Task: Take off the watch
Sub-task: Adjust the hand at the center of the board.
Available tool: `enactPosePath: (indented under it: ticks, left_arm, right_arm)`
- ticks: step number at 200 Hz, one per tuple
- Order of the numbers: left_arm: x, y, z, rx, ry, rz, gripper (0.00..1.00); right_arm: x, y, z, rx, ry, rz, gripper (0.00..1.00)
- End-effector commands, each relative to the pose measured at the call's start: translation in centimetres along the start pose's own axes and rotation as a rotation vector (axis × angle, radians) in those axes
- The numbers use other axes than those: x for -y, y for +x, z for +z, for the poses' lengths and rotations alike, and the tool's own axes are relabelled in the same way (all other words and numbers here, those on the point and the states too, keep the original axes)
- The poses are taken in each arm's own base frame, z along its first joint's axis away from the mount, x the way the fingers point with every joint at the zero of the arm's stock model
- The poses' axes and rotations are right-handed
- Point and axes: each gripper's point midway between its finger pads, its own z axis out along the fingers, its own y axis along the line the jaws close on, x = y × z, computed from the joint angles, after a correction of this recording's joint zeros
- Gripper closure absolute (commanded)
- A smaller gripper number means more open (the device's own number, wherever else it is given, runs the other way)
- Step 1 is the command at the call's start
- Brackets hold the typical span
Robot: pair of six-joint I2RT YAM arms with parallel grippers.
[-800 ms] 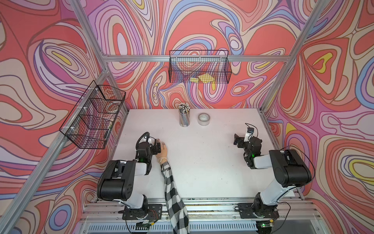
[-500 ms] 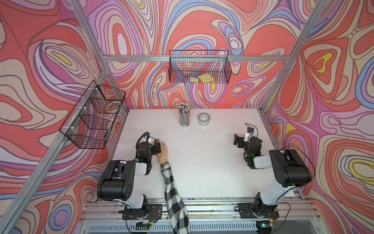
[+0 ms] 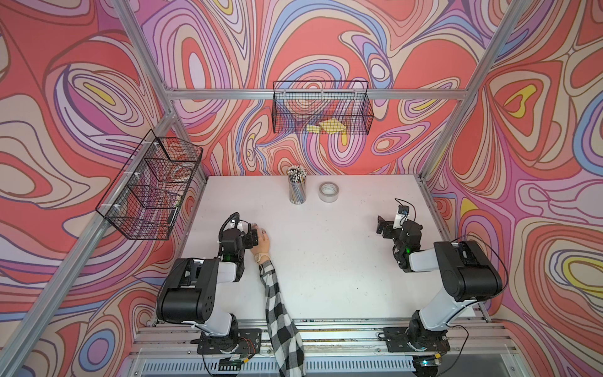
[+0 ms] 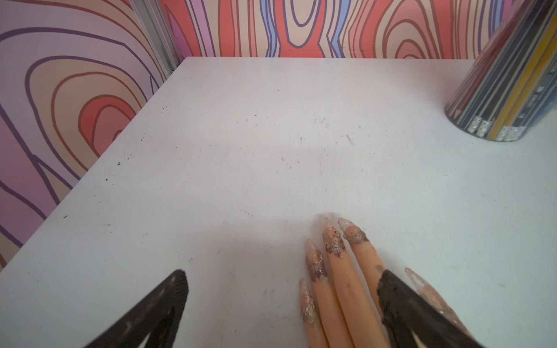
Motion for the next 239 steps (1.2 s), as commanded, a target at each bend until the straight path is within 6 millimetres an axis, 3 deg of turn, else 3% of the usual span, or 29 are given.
enactPosePath:
  ticks: [1, 28, 33, 43, 72, 96, 133, 174, 207, 239]
  left_arm:
    - [-0.3, -1.5, -0.3, 0.053, -0.007, -0.008, 0.01]
    - [-3.1, -4.0, -1.6, -0.024, -0.167, -0.064, 0.01]
    - [-3.4, -5.4, -1.6, -0.039, -0.194, -0.094, 0.01]
    - [-3.3, -6.2, -1.7, -0.115, -0.202, -0.126, 0.01]
    - [-2.4, -5.3, -3.1, -0.305, -0.220, -0.282, 0.01]
    - [-0.4, -4.6, -5.7, -0.344, -0.207, -0.301, 0.01]
    - [1.0, -1.5, -10.8, -0.489, -0.255, -0.320, 0.00]
    - [2.3, 1.9, -15.3, -0.601, -0.263, -0.326, 0.01]
    - [4.6, 4.8, -16.7, -0.695, -0.221, -0.343, 0.01]
    - [7.2, 6.7, -16.4, -0.731, -0.158, -0.343, 0.01]
  right_arm:
    - [0.5, -0.9, -0.5, 0.029, 0.025, 0.003, 0.02]
    - [1.5, -3.1, -2.6, 0.047, 0.078, 0.040, 0.02]
    - [1.7, -3.4, -2.9, 0.031, 0.090, 0.061, 0.02]
    - [2.2, -4.2, -3.4, -0.009, 0.122, 0.127, 0.02]
    - [4.7, -4.2, -4.7, -0.210, 0.328, 0.379, 0.02]
    - [3.8, -4.4, -4.3, -0.319, 0.305, 0.390, 0.02]
    - [-0.4, -3.6, -4.2, -0.396, 0.072, 0.443, 0.02]
    - [-4.5, -2.2, -5.0, -0.465, -0.128, 0.511, 0.11]
    - [-8.0, -1.2, -6.4, -0.511, -0.214, 0.511, 0.12]
    - [-11.1, -0.5, -7.8, -0.529, -0.260, 0.470, 0.12]
